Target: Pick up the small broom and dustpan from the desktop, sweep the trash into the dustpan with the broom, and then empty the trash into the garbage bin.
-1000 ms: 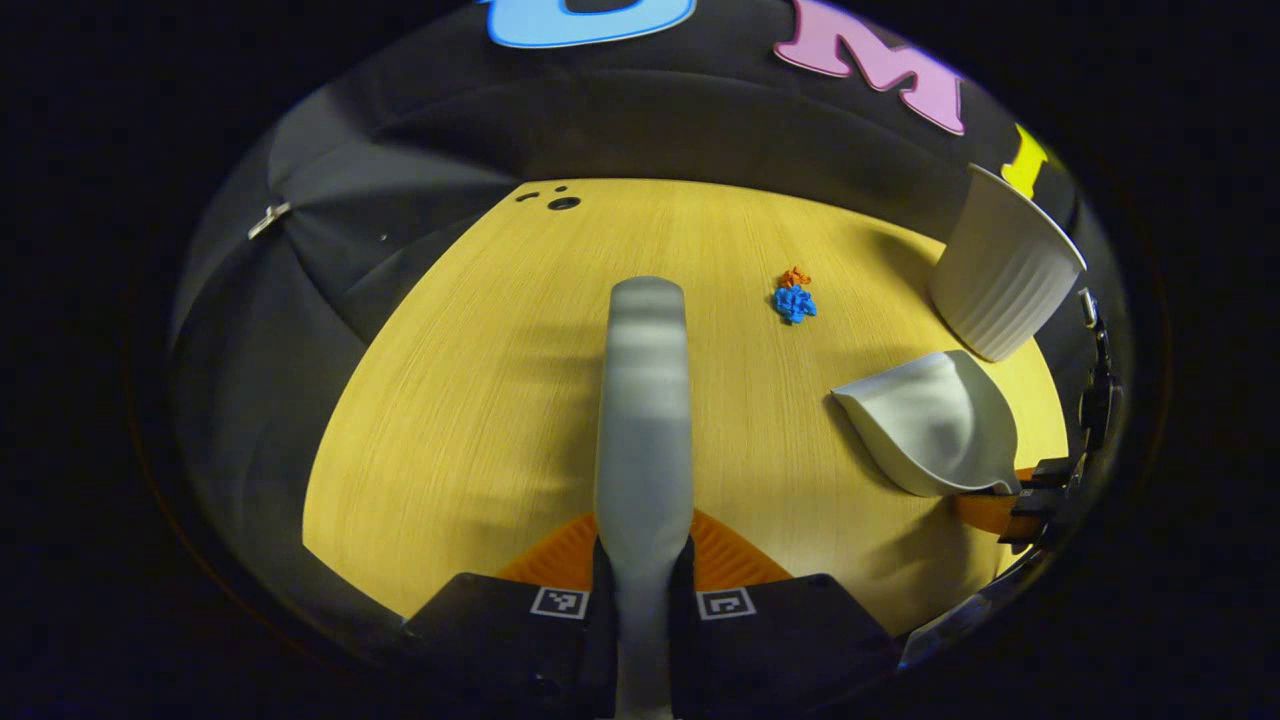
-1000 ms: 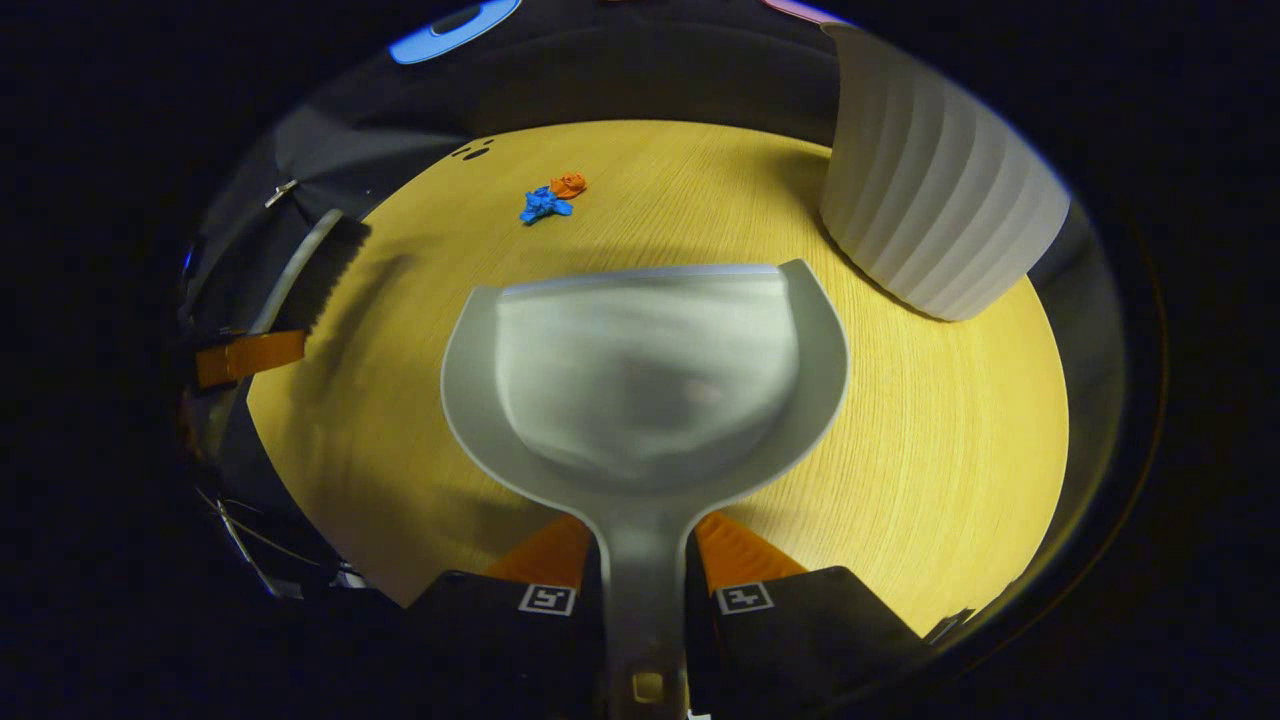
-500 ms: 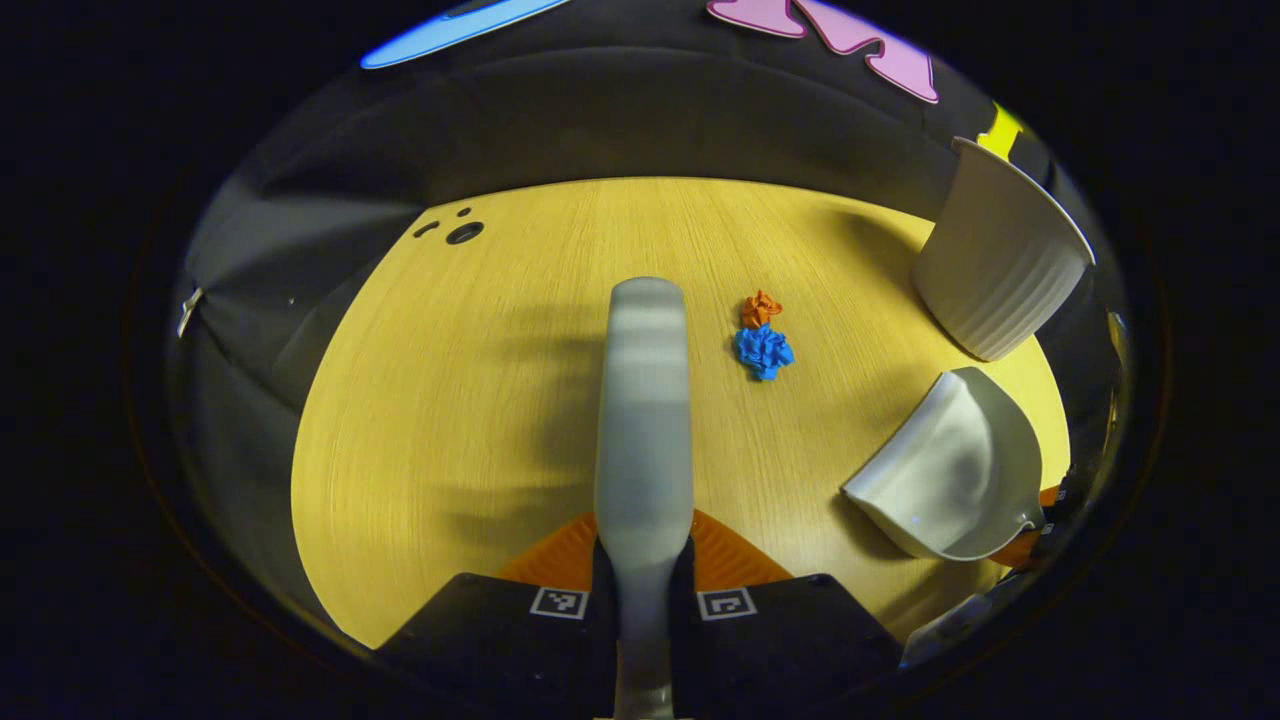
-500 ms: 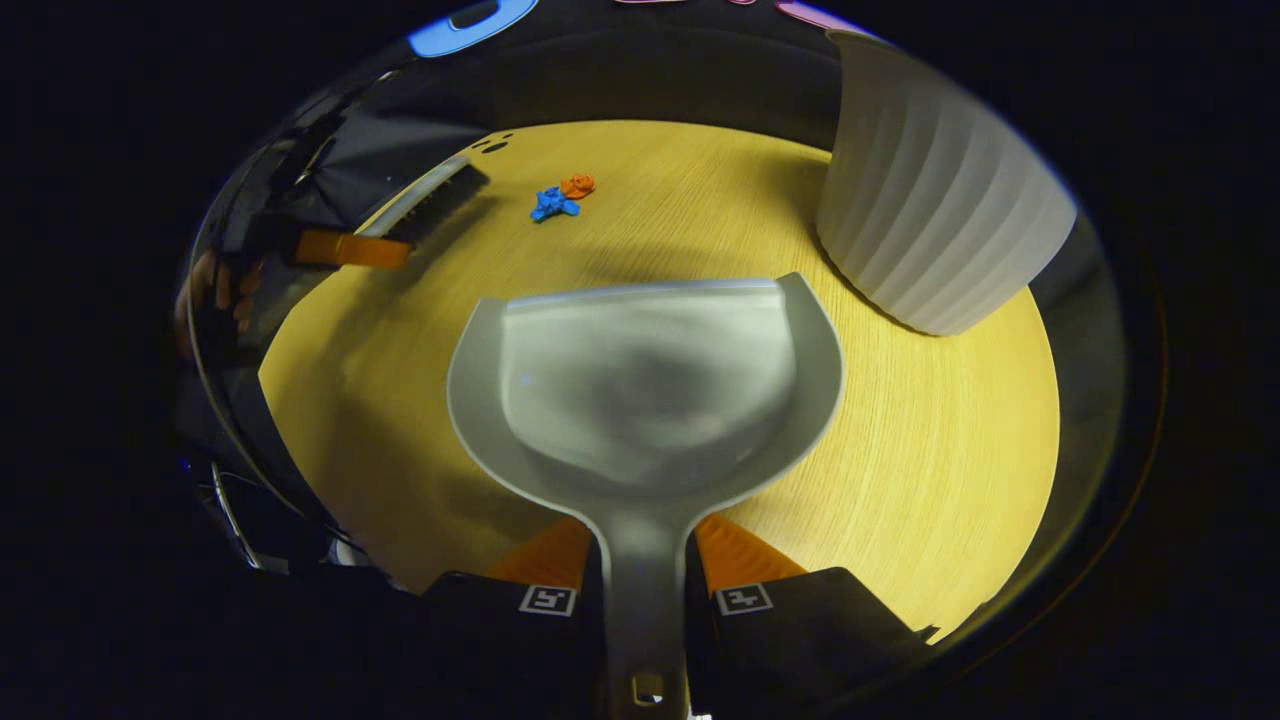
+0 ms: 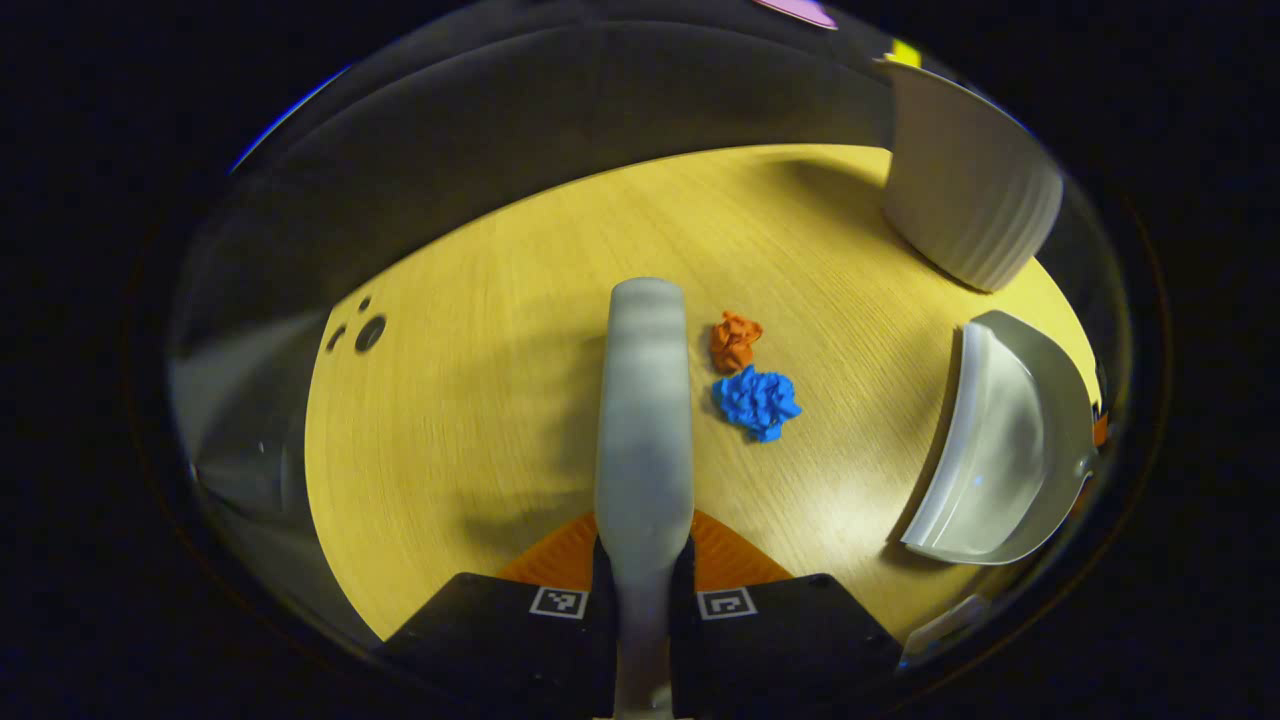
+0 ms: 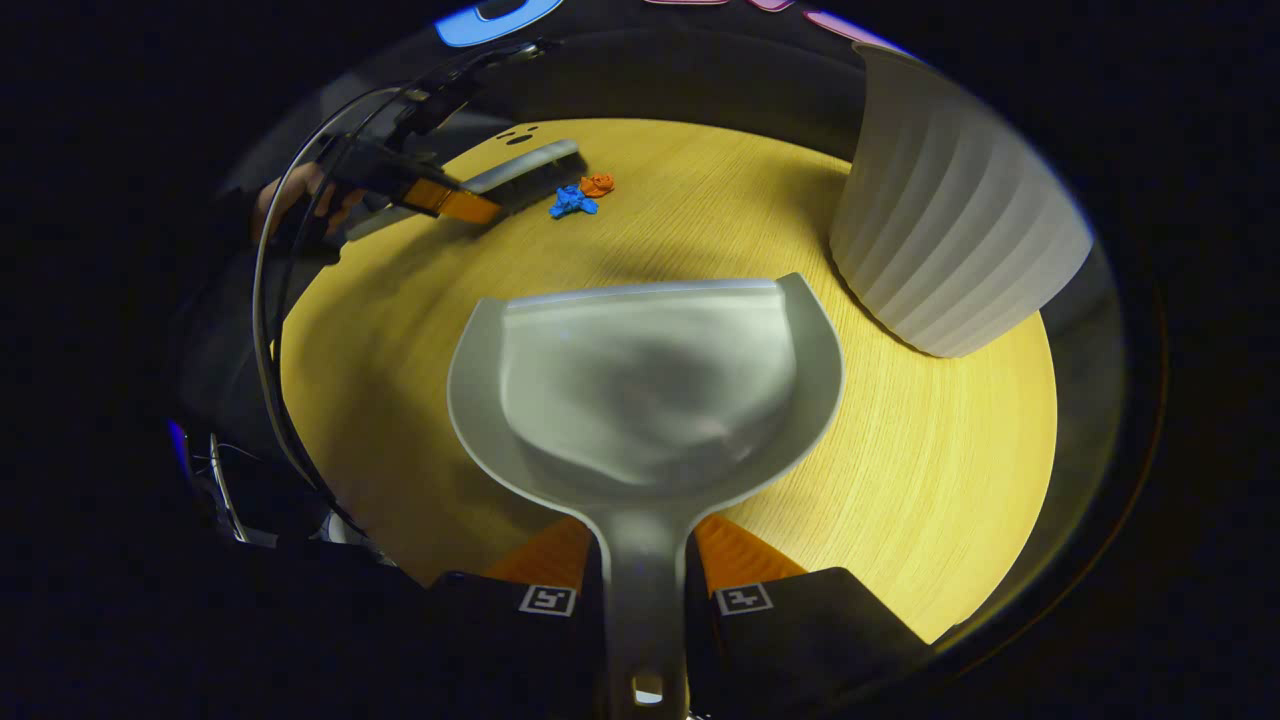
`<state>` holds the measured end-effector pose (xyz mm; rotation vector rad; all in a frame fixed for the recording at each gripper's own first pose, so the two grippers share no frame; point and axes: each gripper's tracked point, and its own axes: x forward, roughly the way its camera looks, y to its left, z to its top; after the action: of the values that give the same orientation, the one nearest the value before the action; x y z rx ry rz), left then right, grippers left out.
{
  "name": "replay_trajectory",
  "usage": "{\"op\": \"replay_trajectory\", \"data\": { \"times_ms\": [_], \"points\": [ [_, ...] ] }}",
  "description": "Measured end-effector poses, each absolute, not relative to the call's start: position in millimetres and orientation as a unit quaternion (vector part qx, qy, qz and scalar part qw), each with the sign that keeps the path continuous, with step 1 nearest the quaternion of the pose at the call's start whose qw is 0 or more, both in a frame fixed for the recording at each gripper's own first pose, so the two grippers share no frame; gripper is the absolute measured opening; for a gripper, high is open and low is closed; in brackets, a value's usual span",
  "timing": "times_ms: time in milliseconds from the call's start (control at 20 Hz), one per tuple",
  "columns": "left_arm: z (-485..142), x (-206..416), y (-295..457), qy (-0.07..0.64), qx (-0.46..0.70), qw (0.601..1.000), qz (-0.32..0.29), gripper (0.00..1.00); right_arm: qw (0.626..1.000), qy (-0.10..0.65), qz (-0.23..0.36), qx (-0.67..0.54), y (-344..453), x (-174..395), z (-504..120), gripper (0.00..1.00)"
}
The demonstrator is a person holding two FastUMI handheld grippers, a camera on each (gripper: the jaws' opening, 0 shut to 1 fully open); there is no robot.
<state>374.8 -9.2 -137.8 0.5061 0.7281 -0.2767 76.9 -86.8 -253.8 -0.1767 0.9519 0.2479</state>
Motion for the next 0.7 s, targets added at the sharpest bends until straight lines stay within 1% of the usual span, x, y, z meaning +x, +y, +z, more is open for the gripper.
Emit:
{"op": "replay_trajectory", "data": {
  "times_ms": [100, 200, 250, 300, 400, 550, 600, 700],
  "points": [
    [-129.6, 392.1, -18.4, 0.327, 0.284, 0.887, -0.162, 0.26, 0.875, 0.459, 0.123, -0.094, -90.2, 76.2, -257.1, 0.36],
    [-127.7, 399.9, -23.7, 0.321, 0.315, 0.874, -0.185, 0.26, 0.874, 0.460, 0.125, -0.094, -90.6, 76.4, -257.6, 0.36],
    [-130.6, 400.4, -29.6, 0.325, 0.319, 0.868, -0.199, 0.24, 0.874, 0.459, 0.126, -0.095, -90.5, 76.6, -258.0, 0.36],
    [-135.8, 395.9, -35.6, 0.334, 0.317, 0.862, -0.213, 0.26, 0.875, 0.458, 0.127, -0.097, -90.5, 77.2, -258.1, 0.36],
    [-144.5, 382.6, -46.3, 0.349, 0.313, 0.851, -0.237, 0.26, 0.874, 0.457, 0.130, -0.100, -89.1, 77.9, -257.0, 0.36],
    [-156.6, 359.5, -74.2, 0.358, 0.282, 0.851, -0.262, 0.26, 0.874, 0.455, 0.133, -0.105, -89.2, 77.0, -259.4, 0.36],
    [-161.6, 349.4, -82.4, 0.366, 0.267, 0.848, -0.275, 0.26, 0.874, 0.454, 0.133, -0.107, -89.1, 76.8, -261.5, 0.40],
    [-169.3, 328.7, -101.1, 0.375, 0.268, 0.835, -0.302, 0.26, 0.874, 0.454, 0.135, -0.110, -88.0, 77.9, -264.1, 0.31]
  ]
}}
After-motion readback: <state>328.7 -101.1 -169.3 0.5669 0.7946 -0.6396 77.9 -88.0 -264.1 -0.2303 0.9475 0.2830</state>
